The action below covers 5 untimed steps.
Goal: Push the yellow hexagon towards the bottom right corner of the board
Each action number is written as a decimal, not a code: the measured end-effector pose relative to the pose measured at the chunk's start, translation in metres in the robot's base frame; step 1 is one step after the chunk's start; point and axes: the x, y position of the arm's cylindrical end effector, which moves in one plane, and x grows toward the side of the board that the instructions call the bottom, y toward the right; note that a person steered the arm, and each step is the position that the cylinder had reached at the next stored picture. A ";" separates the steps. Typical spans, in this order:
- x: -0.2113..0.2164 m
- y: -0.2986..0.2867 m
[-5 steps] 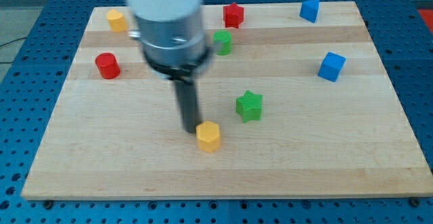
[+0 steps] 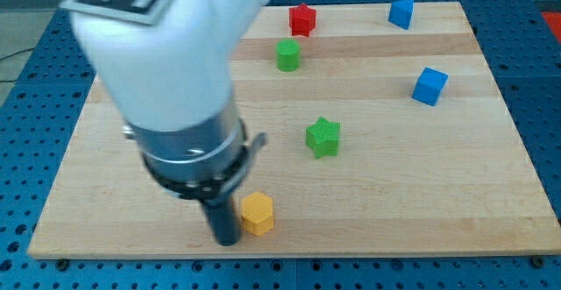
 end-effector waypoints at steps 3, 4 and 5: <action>-0.045 0.105; -0.052 0.066; -0.081 0.099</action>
